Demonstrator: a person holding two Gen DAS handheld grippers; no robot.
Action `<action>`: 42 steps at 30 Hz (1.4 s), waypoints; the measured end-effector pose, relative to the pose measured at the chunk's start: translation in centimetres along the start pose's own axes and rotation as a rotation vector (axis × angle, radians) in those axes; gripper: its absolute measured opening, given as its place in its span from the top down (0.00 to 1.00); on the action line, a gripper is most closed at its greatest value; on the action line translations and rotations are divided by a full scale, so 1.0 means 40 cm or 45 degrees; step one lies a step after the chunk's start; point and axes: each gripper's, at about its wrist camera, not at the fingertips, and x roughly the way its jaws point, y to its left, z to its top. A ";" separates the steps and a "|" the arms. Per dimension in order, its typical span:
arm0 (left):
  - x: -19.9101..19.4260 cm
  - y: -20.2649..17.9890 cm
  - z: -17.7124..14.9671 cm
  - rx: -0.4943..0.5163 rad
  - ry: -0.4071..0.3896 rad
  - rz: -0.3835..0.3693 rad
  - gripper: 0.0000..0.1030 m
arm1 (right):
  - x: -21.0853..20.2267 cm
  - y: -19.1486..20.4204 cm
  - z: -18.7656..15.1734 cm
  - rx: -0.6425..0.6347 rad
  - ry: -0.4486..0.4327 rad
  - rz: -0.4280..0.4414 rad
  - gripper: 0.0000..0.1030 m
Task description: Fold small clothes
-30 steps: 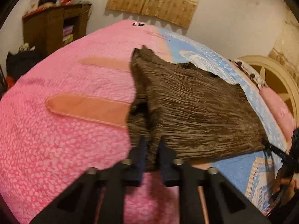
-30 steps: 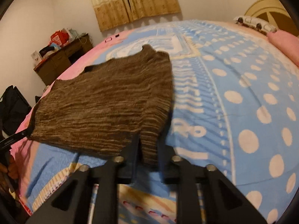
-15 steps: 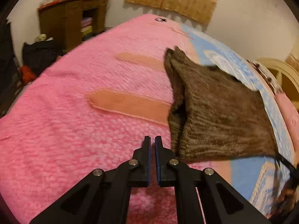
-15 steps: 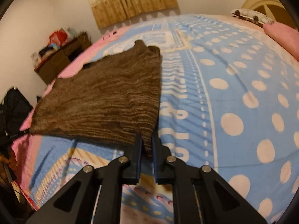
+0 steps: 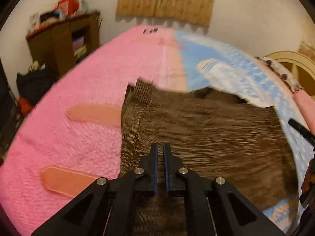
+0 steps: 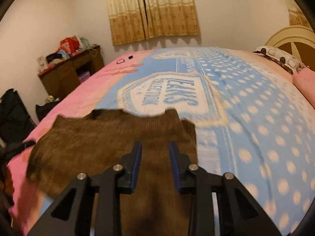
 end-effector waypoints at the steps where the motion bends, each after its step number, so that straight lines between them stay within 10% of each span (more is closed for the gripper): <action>1: 0.021 0.001 -0.002 -0.018 0.022 0.010 0.95 | 0.040 0.002 0.016 0.002 0.015 -0.001 0.68; 4: 0.043 0.034 -0.019 -0.081 -0.015 -0.070 0.95 | 0.166 -0.029 0.039 0.053 0.124 0.037 0.71; 7: 0.034 0.055 -0.010 -0.052 0.008 -0.108 0.95 | 0.256 -0.109 0.017 0.175 0.251 -0.017 1.00; 9: -0.004 0.075 -0.002 -0.081 -0.017 -0.088 0.95 | 0.245 -0.165 0.013 0.366 0.231 0.080 1.00; 12: -0.087 0.114 -0.025 -0.146 -0.161 -0.096 0.94 | 0.176 -0.124 0.002 0.255 0.135 -0.059 0.95; 14: -0.100 0.141 -0.049 -0.237 -0.161 -0.118 0.71 | 0.103 -0.078 -0.011 0.169 0.029 -0.073 0.62; 15: -0.093 0.149 -0.060 -0.272 -0.134 -0.138 0.31 | 0.057 -0.056 -0.027 0.162 -0.025 -0.020 0.51; 16: -0.084 0.158 -0.077 -0.318 -0.114 -0.156 0.16 | 0.029 -0.040 -0.041 0.168 -0.049 0.010 0.36; 30: -0.098 0.079 -0.216 -0.384 -0.100 -0.154 0.19 | -0.085 0.216 -0.186 -0.008 -0.001 0.262 0.36; 34: -0.093 0.120 -0.218 -0.483 -0.089 -0.159 0.90 | -0.097 0.249 -0.177 0.001 0.004 0.329 0.36; 42: -0.123 0.176 -0.217 -0.664 -0.171 -0.334 0.92 | -0.081 0.309 -0.137 -0.019 0.038 0.373 0.36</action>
